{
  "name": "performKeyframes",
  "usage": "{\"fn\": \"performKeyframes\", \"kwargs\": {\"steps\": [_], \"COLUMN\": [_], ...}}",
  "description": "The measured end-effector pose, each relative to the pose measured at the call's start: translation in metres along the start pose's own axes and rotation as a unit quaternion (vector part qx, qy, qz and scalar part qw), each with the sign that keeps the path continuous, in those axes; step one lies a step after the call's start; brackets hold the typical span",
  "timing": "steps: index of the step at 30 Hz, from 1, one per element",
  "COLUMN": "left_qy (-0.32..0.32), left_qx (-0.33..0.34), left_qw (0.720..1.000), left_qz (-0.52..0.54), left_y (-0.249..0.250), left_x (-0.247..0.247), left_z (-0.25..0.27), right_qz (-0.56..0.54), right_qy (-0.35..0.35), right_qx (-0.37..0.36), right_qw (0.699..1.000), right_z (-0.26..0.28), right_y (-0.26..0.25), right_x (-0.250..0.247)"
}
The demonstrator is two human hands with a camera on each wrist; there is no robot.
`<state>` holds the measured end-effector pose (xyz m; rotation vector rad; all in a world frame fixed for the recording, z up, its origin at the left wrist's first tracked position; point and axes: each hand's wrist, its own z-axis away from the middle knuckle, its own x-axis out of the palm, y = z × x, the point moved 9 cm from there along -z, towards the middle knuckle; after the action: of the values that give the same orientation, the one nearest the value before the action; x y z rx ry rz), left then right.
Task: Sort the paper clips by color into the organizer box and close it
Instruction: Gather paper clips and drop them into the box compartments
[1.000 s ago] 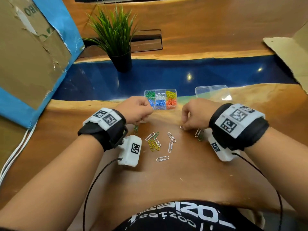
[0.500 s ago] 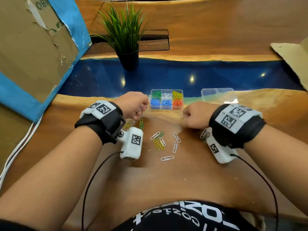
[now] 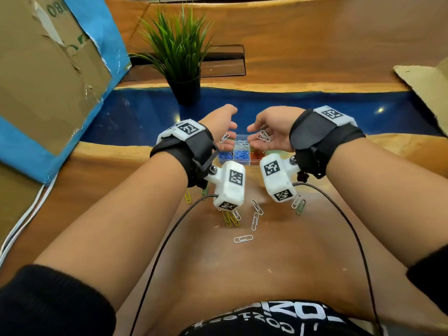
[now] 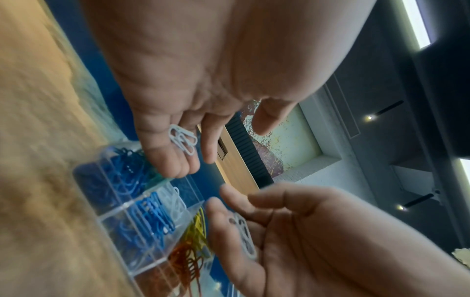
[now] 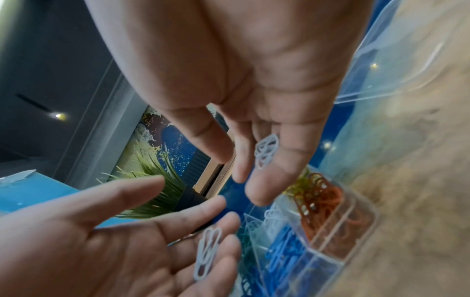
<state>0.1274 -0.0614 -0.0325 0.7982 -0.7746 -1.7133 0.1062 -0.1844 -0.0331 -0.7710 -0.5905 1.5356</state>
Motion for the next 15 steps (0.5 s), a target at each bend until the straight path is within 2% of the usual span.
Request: {"fn": "performKeyframes", "kwargs": {"steps": [5, 11, 15], "left_qy": [0.019, -0.014, 0.022], "left_qx": [0.018, 0.049, 0.052], "left_qw": [1.0, 0.998, 0.997], "left_qz": [0.005, -0.023, -0.049], "left_y": [0.003, 0.015, 0.016], "left_x": [0.001, 0.015, 0.01], "left_z": [-0.01, -0.003, -0.002], "right_qz": [-0.031, 0.003, 0.013], "right_qy": [0.006, 0.032, 0.048], "right_qx": [0.002, -0.024, -0.031], "right_qw": [1.0, 0.999, 0.998], "right_z": [-0.005, -0.001, 0.001], "right_y": [-0.006, -0.016, -0.017], "right_x": [0.005, 0.003, 0.0]}}
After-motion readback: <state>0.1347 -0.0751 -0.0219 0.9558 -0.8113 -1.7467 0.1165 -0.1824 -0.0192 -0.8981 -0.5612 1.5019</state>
